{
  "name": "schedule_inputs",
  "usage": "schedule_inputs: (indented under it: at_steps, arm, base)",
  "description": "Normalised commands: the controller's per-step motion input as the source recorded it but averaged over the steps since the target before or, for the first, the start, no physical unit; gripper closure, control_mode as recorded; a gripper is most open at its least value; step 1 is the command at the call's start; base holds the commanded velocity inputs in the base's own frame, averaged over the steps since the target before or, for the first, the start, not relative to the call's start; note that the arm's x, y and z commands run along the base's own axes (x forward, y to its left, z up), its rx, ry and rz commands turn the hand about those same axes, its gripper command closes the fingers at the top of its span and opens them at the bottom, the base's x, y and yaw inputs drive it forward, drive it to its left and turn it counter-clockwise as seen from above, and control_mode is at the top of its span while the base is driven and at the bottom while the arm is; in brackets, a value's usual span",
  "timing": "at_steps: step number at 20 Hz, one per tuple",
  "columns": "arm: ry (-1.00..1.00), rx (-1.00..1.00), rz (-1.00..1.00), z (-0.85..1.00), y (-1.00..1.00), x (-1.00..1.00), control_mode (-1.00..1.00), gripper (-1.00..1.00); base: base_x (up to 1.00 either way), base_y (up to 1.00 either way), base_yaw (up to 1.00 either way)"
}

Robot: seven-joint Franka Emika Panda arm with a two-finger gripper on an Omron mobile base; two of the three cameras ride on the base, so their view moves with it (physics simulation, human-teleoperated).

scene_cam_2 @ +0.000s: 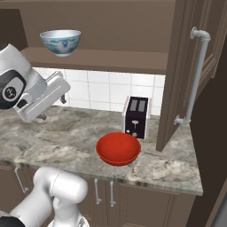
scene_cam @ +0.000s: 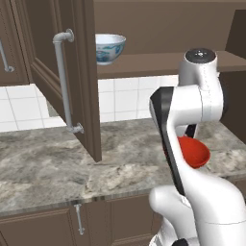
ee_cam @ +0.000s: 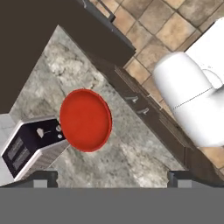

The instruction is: Open the cabinet. Pick the bowls from the counter and place them in the cabinet. Then close the cabinet.

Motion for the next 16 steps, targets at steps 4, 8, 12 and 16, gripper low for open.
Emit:
schedule_inputs:
  at_steps: [4, 8, 12, 16]
  arm:
    - [0.21, 0.03, -0.09, -0.62, -0.01, -0.16, -1.00, -1.00]
    - [0.20, 0.02, -0.09, -0.60, -0.10, -0.02, -1.00, -1.00]
    - [0.14, 0.04, -0.04, -0.63, -0.26, 0.00, -1.00, -1.00]
    - [0.00, 0.00, 0.00, -0.53, -0.25, 0.00, -1.00, -1.00]
  base:
    - [0.00, 0.00, 0.00]
    - [0.00, 0.00, 0.00]
    - [0.00, 0.00, 0.00]
    - [0.00, 0.00, 0.00]
